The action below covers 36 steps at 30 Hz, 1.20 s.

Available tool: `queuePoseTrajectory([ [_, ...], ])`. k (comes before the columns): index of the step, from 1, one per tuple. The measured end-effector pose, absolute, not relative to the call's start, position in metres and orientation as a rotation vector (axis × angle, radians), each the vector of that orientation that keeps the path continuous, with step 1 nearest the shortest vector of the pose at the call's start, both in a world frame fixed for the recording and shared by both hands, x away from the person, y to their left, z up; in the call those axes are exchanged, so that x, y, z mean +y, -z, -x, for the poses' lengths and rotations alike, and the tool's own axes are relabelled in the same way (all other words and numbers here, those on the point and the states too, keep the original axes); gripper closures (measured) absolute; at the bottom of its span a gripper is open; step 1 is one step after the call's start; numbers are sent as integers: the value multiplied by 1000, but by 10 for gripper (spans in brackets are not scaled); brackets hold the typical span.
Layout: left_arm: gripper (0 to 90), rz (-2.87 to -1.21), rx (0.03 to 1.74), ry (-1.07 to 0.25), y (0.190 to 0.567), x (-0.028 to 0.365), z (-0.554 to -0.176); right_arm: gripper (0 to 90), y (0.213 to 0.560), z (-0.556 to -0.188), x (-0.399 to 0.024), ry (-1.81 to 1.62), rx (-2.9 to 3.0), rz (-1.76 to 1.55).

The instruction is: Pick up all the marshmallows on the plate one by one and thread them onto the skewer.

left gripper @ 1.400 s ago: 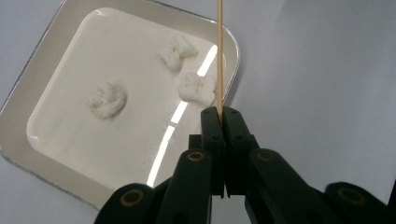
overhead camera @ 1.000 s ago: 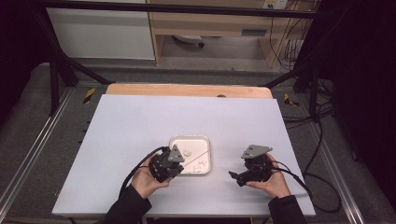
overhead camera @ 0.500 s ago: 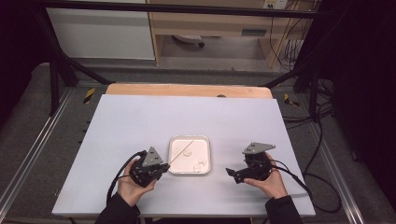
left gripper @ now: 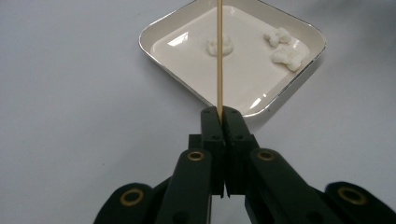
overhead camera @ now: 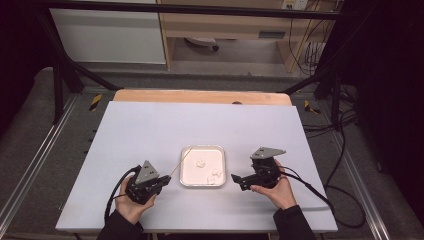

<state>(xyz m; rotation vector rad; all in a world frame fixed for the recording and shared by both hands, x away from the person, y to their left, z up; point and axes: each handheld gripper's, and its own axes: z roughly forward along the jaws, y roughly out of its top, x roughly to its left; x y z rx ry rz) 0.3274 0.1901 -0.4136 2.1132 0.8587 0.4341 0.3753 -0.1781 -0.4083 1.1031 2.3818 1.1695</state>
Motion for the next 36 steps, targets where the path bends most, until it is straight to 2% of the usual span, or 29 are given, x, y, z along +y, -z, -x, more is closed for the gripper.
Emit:
queuePoseTrajectory([
  [17, 890, -2054, 895, -407, 421, 203, -326, 26, 406, -405, -126, -1180, 2382, -1084],
  [30, 889, -2044, 903, -407, 424, 203, -326, 105, 412, -424, -85, -1189, 2428, -1068],
  [36, 890, -2053, 904, -403, 425, 203, -327, 198, 422, -430, -71, -1178, 2445, -1042],
])
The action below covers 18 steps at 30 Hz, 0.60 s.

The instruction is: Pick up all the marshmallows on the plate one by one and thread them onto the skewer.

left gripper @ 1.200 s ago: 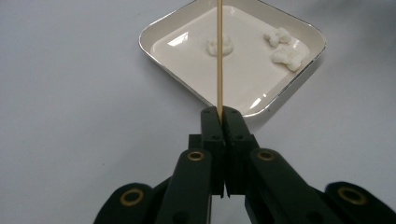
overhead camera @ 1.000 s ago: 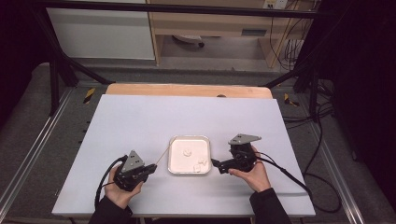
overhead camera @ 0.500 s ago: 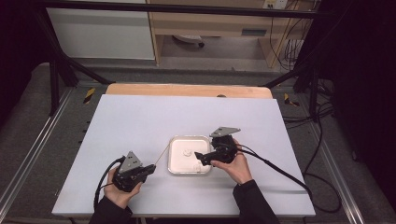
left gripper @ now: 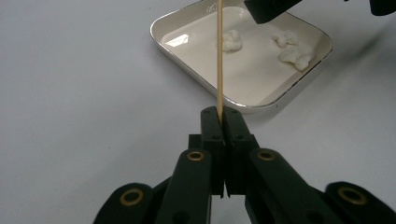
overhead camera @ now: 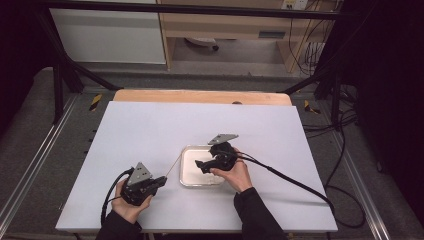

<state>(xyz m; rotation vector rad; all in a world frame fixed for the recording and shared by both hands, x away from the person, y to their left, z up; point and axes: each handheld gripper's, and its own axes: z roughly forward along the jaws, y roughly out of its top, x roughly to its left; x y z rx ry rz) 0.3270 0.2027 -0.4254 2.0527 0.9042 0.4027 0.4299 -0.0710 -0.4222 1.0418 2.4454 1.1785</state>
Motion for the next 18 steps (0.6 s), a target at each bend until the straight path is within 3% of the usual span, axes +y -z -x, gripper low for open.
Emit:
queuePoseTrajectory([
  [9, 890, -2052, 905, -405, 426, 203, -327, 386, 435, -434, -58, -1128, 2484, -986],
  [18, 890, -2051, 906, -403, 426, 202, -327, 503, 444, -435, -57, -1087, 2517, -966],
])
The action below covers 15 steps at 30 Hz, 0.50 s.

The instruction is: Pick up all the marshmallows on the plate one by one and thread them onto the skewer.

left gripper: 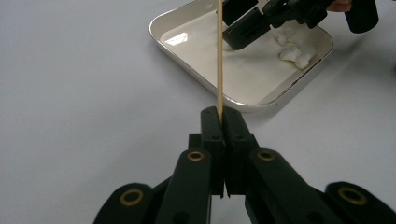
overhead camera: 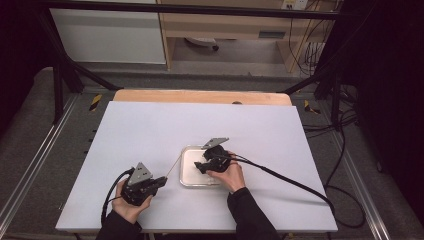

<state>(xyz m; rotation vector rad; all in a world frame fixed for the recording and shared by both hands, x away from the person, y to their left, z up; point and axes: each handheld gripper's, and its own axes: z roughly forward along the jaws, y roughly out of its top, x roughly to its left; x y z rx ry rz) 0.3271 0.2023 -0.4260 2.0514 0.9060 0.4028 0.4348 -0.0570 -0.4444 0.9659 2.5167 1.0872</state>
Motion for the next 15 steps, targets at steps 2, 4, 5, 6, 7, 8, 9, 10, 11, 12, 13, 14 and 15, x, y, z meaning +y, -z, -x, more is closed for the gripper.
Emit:
queuePoseTrajectory([
  [2, 889, -2051, 906, -403, 426, 202, -327, 528, 445, -435, -57, -1086, 2519, -964],
  [4, 890, -2051, 906, -404, 426, 203, -327, 547, 446, -434, -56, -1082, 2521, -963],
  [5, 889, -2050, 906, -405, 426, 203, -327, 556, 447, -434, -56, -1076, 2523, -964],
  [6, 890, -2050, 907, -403, 426, 203, -327, 562, 448, -434, -56, -1080, 2518, -950],
  [7, 890, -2050, 906, -405, 426, 203, -327, 573, 448, -433, -56, -1078, 2517, -947],
  [8, 889, -2049, 908, -405, 426, 203, -327, 586, 448, -433, -56, -1079, 2514, -943],
  [9, 889, -2049, 907, -404, 426, 203, -327, 603, 448, -432, -56, -1084, 2510, -940],
  [10, 889, -2049, 906, -406, 426, 203, -327, 623, 449, -432, -56, -1085, 2509, -936],
  [11, 890, -2049, 905, -407, 426, 202, -327, 649, 449, -431, -56, -1080, 2510, -928],
  [12, 890, -2050, 905, -406, 426, 202, -327, 664, 449, -431, -56, -1078, 2503, -929],
  [13, 889, -2048, 906, -408, 426, 202, -327, 672, 449, -431, -56, -1078, 2502, -929],
  [14, 889, -2047, 905, -408, 426, 202, -327, 681, 449, -431, -56, -1080, 2502, -931],
  [15, 890, -2047, 906, -407, 426, 202, -327, 690, 449, -431, -56, -1080, 2501, -936],
])
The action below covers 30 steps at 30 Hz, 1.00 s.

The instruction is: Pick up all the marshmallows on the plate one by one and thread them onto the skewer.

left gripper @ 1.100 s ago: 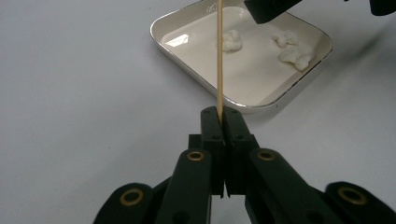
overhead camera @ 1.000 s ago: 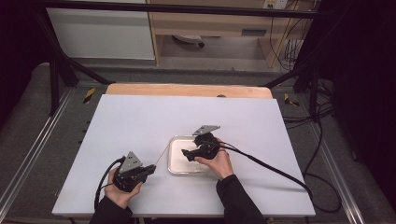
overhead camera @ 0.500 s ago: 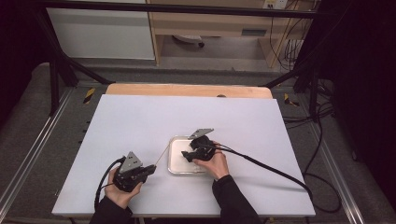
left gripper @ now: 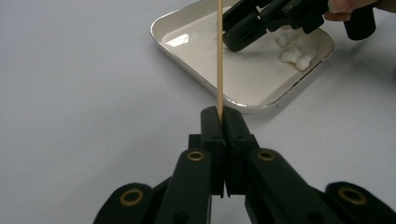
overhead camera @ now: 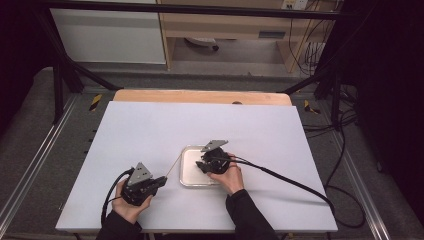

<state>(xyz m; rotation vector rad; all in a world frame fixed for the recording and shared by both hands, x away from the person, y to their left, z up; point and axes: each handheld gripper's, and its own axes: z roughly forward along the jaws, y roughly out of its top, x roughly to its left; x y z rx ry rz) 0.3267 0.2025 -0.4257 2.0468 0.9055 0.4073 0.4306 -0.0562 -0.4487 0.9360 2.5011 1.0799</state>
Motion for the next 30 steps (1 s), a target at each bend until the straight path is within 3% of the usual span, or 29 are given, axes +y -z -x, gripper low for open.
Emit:
queuePoseTrajectory([
  [8, 890, -2035, 906, -411, 426, 203, -326, 739, 444, -431, -59, -1117, 2485, -951],
  [30, 889, -2019, 853, -408, 425, 192, -321, 770, 376, -404, -116, -1521, 2370, -964],
])
